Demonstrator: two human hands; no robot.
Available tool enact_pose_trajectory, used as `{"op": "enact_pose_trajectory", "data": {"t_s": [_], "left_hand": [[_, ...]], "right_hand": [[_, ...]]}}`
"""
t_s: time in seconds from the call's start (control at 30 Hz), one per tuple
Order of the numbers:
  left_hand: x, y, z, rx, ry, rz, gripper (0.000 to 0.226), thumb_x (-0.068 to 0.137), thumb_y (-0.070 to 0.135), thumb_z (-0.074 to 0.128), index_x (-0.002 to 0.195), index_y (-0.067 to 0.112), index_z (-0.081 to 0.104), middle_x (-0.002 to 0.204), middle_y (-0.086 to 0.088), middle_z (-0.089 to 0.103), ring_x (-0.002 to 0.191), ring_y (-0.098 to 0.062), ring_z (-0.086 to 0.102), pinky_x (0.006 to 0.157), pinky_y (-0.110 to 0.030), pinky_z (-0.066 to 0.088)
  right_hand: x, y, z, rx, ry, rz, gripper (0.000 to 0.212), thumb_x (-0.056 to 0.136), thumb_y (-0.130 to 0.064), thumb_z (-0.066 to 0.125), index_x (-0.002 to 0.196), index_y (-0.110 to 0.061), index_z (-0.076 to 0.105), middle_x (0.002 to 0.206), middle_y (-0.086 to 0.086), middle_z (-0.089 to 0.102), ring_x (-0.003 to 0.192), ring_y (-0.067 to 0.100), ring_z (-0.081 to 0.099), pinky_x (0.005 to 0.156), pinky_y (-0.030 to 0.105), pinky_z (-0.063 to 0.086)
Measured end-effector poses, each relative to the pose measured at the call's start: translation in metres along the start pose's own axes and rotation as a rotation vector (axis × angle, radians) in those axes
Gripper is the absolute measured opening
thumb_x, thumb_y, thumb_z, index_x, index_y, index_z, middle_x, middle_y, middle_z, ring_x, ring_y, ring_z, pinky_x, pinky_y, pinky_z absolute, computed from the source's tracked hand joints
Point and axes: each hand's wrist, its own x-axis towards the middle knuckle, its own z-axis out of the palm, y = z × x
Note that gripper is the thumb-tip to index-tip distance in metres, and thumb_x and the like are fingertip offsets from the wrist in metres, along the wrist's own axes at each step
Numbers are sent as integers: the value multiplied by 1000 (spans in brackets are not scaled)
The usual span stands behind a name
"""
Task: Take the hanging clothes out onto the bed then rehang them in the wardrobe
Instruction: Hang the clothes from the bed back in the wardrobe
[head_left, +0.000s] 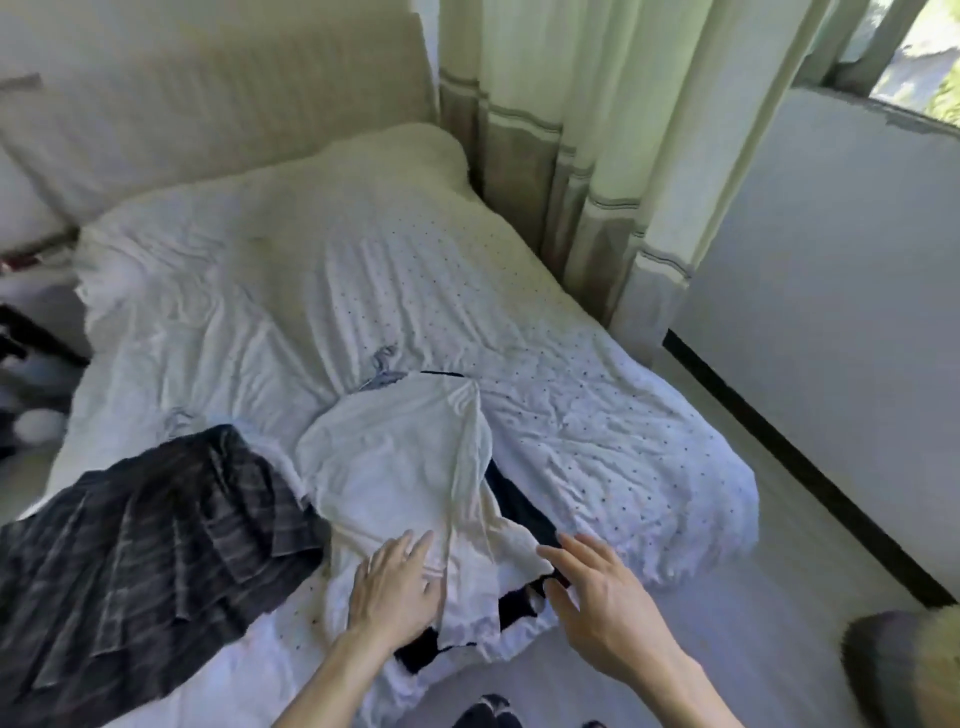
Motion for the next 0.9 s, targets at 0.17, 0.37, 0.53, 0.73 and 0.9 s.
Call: {"op": "enact_pose_trajectory", "data": {"t_s": [0.17, 0.37, 0.53, 0.73, 0.9], "left_hand": [[-26, -9, 5, -118, 87, -142, 58, 99, 41, 43, 155, 35, 27, 163, 7, 25, 150, -16, 21, 120, -39, 24], [-42, -16, 8, -184, 151, -283, 57, 100, 39, 44, 155, 31, 30, 162, 4, 28, 149, -15, 23, 119, -31, 26], [-32, -30, 21, -205, 96, -362, 57, 100, 39, 44, 155, 32, 30, 162, 3, 28, 150, -17, 23, 117, -35, 29], [34, -58, 34, -247, -81, -384, 58, 100, 40, 42, 155, 32, 28, 161, 5, 28, 149, -18, 21, 119, -43, 27], [127, -95, 38, -262, -248, -370, 58, 101, 38, 41, 156, 30, 25, 164, 1, 20, 152, -19, 14, 120, -45, 20]], "right_hand": [[23, -4, -8, -95, -87, -160, 43, 104, -38, 38, 147, -35, 39, 160, -11, 27, 151, 17, 15, 120, 27, 14], [49, 2, -8, -158, -157, -285, 41, 104, -36, 39, 145, -32, 43, 158, -10, 32, 149, 19, 21, 116, 33, 27], [83, 2, 12, -199, -272, -295, 45, 105, -39, 36, 149, -33, 35, 161, -10, 25, 152, 20, 13, 120, 36, 24], [160, -6, 47, -228, -372, -230, 44, 104, -36, 37, 147, -28, 40, 152, -5, 40, 147, 20, 25, 115, 36, 32], [250, -3, 100, -216, -486, -122, 49, 101, -39, 36, 148, -25, 40, 149, -3, 44, 146, 22, 29, 117, 37, 30]]}}
